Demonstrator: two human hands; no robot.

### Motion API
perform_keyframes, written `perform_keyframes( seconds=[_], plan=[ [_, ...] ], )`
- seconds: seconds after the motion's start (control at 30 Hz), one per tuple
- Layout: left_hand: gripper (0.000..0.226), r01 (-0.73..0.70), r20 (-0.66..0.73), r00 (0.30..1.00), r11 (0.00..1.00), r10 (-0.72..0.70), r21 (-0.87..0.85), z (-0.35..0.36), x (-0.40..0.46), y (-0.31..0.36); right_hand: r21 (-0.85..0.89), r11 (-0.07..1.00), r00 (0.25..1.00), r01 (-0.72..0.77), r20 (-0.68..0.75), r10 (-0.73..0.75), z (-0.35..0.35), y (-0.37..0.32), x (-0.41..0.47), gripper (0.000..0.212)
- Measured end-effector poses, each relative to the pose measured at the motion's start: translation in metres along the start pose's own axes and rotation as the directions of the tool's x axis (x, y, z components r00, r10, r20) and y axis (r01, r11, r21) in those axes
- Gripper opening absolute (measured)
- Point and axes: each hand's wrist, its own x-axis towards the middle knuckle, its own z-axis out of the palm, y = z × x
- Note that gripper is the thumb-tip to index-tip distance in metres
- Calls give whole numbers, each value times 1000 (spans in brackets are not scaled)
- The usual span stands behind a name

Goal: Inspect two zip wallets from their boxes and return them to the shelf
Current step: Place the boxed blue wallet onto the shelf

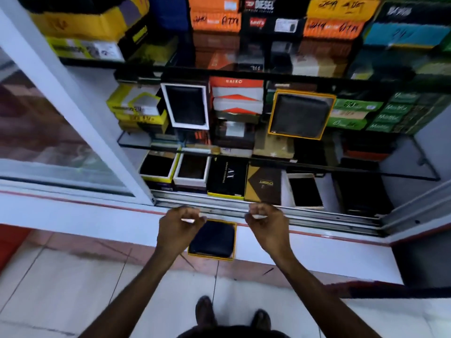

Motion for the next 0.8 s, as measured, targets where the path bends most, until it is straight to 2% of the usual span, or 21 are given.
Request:
perform_keyframes(
  seconds=[0.1,0.17,0.27,0.33,0.47,0.6,0.73,0.8],
  plan=[
    [30,129,66,989,987,-136,92,10,-1,-39,-128,983,986,-133,84,144,27,28,-6,9],
    [34,183,95,976,977,-194,111,16,0,-51,-246,952,962,-182,154,224,39,39,-5,15],
    [17,186,152,965,968,-212,171,21,3,-59,-394,878,880,-271,267,392,55,43,-4,24],
    [23,166,170,965,967,-200,195,26,6,-60,-421,859,860,-292,278,428,63,43,-5,33],
    [34,181,204,956,972,-210,151,32,14,-68,-398,866,872,-303,252,420,72,39,-7,31],
    [27,183,198,959,976,-204,121,30,14,-68,-373,878,890,-299,224,398,70,39,-10,26],
    [15,145,114,982,989,-148,37,18,9,-47,-202,916,910,-348,162,382,52,32,-14,23],
    [17,157,77,985,986,-153,-54,9,8,-33,-127,932,928,-338,119,353,39,21,-16,25]
  ],
)
